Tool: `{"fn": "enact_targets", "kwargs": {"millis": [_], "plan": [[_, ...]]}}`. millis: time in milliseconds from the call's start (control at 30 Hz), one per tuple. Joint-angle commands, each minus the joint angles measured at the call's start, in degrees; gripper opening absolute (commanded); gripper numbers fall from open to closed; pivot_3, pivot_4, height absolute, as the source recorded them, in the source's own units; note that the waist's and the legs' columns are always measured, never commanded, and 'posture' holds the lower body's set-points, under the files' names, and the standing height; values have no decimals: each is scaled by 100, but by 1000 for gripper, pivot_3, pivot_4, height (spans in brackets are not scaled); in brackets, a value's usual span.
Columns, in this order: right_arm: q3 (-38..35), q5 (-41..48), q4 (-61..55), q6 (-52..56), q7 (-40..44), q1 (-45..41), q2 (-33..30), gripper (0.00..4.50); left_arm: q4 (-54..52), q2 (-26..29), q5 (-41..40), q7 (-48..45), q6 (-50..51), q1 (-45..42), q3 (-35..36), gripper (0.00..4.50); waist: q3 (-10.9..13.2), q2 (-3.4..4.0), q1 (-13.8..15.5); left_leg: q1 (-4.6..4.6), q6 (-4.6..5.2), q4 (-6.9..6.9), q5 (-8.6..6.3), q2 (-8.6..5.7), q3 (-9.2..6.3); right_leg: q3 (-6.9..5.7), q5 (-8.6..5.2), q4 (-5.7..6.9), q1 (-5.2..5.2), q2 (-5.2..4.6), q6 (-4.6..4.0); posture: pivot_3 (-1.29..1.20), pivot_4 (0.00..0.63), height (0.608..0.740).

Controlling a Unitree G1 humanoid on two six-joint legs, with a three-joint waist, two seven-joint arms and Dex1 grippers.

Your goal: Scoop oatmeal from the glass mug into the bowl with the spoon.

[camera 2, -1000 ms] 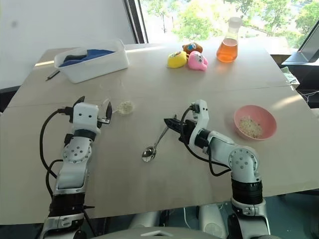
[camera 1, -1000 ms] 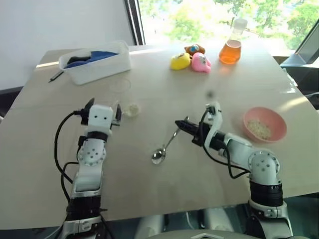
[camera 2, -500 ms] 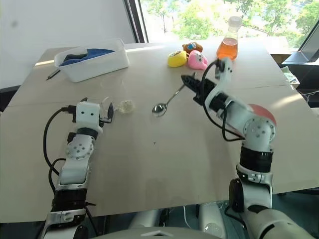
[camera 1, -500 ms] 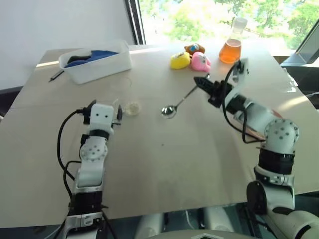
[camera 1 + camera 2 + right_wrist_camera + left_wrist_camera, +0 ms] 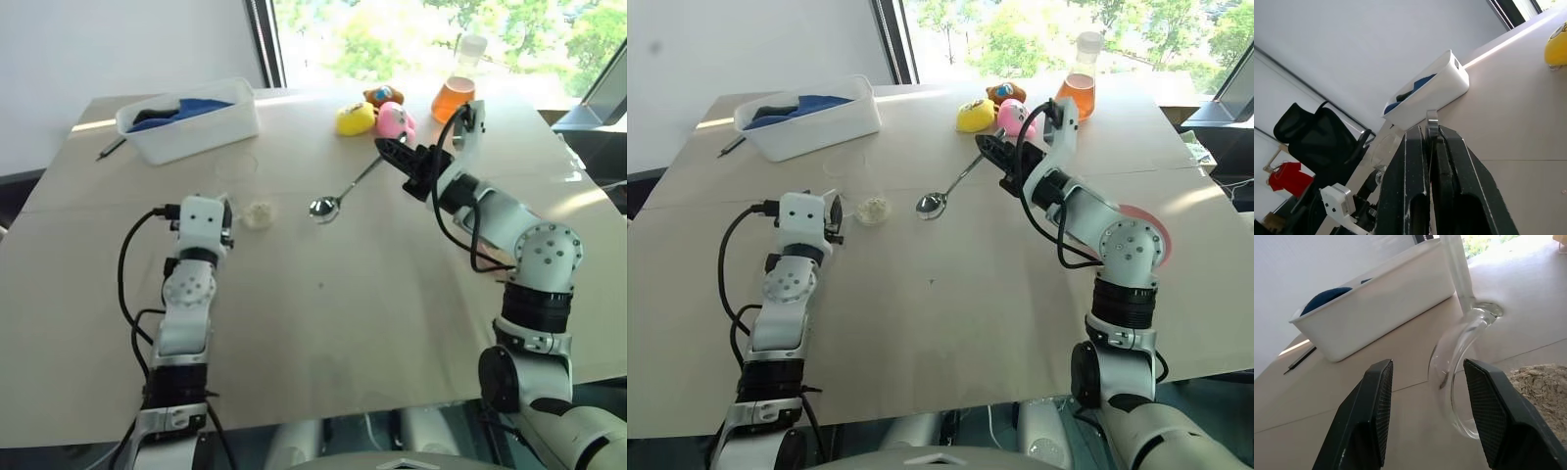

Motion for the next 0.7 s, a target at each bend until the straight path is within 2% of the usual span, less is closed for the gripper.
{"fn": "enact_targets", "kwargs": {"millis": [33, 133, 400, 667, 700], "plan": [[-2, 54, -138, -144, 74, -37, -15, 0, 76, 74, -66, 25, -143, -133, 51, 1861, 0, 0, -3, 0, 0, 0, 0, -1, 0, 0, 0, 0, 0, 0, 0, 0, 150, 740], [14, 52, -153, -147, 78, -21, -9, 0, 157, 114, -86, -18, -152, -177, 40, 786, -1, -1, -2, 0, 0, 0, 0, 0, -1, 0, 0, 1, 0, 0, 0, 0, 150, 740], [45, 23, -144, -198, 113, -34, -58, 0, 362, 207, -153, -25, -222, -215, 34, 786, -1, 0, -80, 2, 0, 1, 0, 0, -2, 0, 0, 2, 0, 0, 0, 0, 150, 740], [61, -203, 147, -421, 147, -664, -85, 0, 346, 158, -355, -281, -76, -415, -111, 786, -1, 0, -86, 1, 0, 3, 1, -1, -4, -2, 0, 4, 0, -1, 0, 0, 150, 740], [75, -224, 162, -435, 162, -711, -74, 0, 363, 159, -400, -319, -61, -456, -102, 541, -1, 0, -86, 1, 0, 3, 1, -1, -6, -4, 0, 3, 1, -1, 0, 0, 150, 740]]}}
